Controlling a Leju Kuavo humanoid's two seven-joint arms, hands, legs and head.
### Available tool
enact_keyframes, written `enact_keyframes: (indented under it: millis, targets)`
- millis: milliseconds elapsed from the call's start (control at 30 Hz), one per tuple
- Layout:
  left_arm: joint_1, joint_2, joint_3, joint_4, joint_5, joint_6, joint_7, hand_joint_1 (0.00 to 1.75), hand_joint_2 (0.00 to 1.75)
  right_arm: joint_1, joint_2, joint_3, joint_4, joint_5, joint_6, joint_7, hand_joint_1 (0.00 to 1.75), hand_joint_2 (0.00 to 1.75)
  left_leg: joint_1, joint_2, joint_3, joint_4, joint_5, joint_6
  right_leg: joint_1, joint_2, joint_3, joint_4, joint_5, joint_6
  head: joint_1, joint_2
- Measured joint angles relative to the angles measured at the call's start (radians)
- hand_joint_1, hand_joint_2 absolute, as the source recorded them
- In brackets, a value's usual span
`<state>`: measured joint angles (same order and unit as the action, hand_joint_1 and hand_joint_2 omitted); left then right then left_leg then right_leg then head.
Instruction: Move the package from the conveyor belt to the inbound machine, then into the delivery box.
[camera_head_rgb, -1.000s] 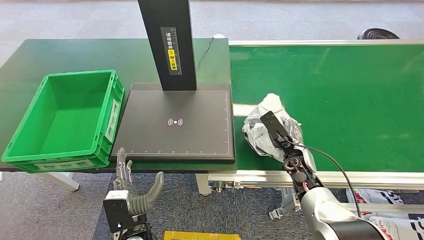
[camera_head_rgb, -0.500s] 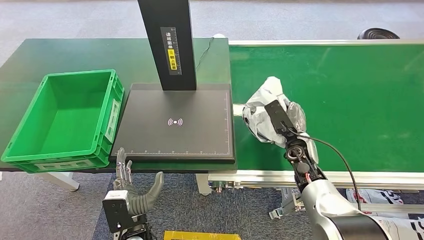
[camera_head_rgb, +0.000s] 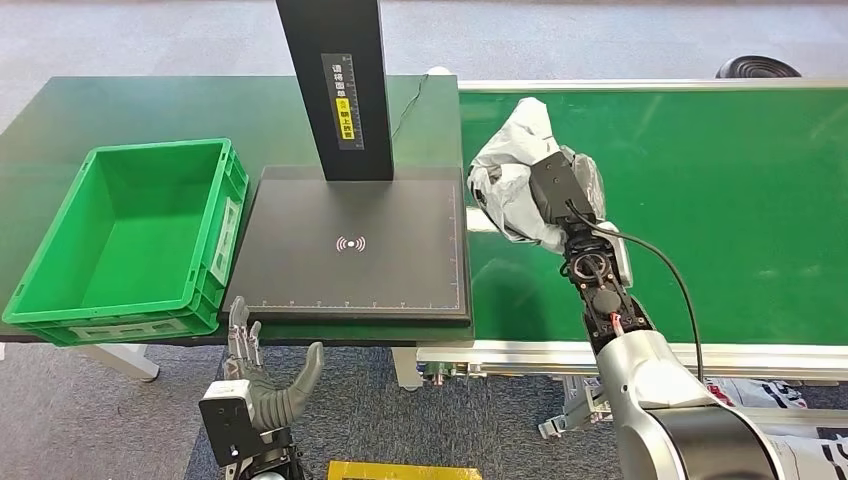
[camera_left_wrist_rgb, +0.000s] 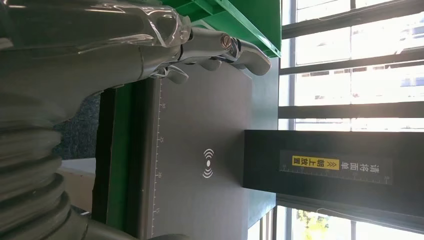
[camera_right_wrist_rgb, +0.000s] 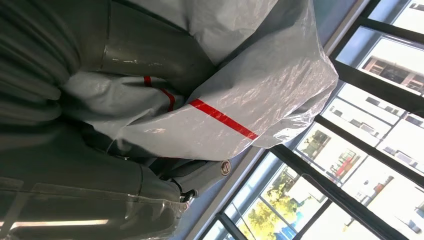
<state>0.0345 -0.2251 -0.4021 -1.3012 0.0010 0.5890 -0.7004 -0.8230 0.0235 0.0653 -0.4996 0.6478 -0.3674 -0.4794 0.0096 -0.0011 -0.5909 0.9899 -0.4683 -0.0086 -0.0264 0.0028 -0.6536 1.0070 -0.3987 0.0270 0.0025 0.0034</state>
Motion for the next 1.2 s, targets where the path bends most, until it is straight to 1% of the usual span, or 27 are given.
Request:
enact_keyframes:
  millis: [133,300,467,600,733,900,1200]
  targets:
    - [0.000,0.000,0.000,0.000,0.002,0.000,0.000,0.00,1.75,-0.004,0.003,0.005,-0.011,-0.013,0.004,-0.008,1.75,1.75,0.000,0.000,-0.001,0.000,0.000,0.000,0.000,0.000,0.000,0.000,0.000,0.000,0.000,0.000]
    - [0.000,0.000,0.000,0.000,0.005,-0.001,0.000,0.00,1.75,-0.016,0.017,0.013,-0.015,-0.063,0.063,-0.013,1.75,1.75,0.000,0.000,-0.001,0.000,0.000,0.000,0.000,0.000,0.000,0.000,0.000,0.000,0.000,0.000]
    - [0.000,0.000,0.000,0.000,0.005,-0.005,0.000,0.00,1.75,-0.042,0.048,0.044,-0.015,-0.067,0.101,-0.007,1.75,1.75,0.000,0.000,-0.001,0.000,0.000,0.000,0.000,0.000,-0.001,0.000,0.000,0.000,0.000,0.000]
    - [-0.001,0.000,0.000,0.002,0.006,-0.015,0.000,0.00,1.75,-0.056,0.087,0.070,-0.011,-0.079,0.115,0.006,1.75,1.75,0.000,0.001,0.000,0.000,0.000,0.000,0.000,0.001,-0.001,0.000,0.000,0.000,0.000,0.000]
    - [-0.002,0.000,0.000,0.005,0.006,-0.021,0.000,0.00,1.75,-0.060,0.118,0.090,-0.002,-0.081,0.118,0.012,1.75,1.75,0.000,0.000,-0.001,0.000,0.000,0.000,0.000,0.000,-0.001,0.000,0.000,0.000,0.000,0.000]
    - [-0.002,0.000,0.000,0.010,0.006,-0.023,0.000,0.00,1.75,-0.065,0.135,0.097,0.007,-0.081,0.119,0.015,1.75,1.75,0.000,0.000,-0.001,0.000,0.000,0.000,0.000,0.000,-0.001,0.000,0.000,0.000,0.000,0.000]
    - [-0.018,-0.005,0.000,0.029,0.003,-0.027,0.000,0.00,1.75,-0.074,0.197,0.133,0.035,-0.080,0.119,0.067,1.75,1.75,0.000,0.000,-0.001,0.000,0.000,0.000,0.001,0.000,-0.002,0.000,0.000,0.000,0.000,0.000]
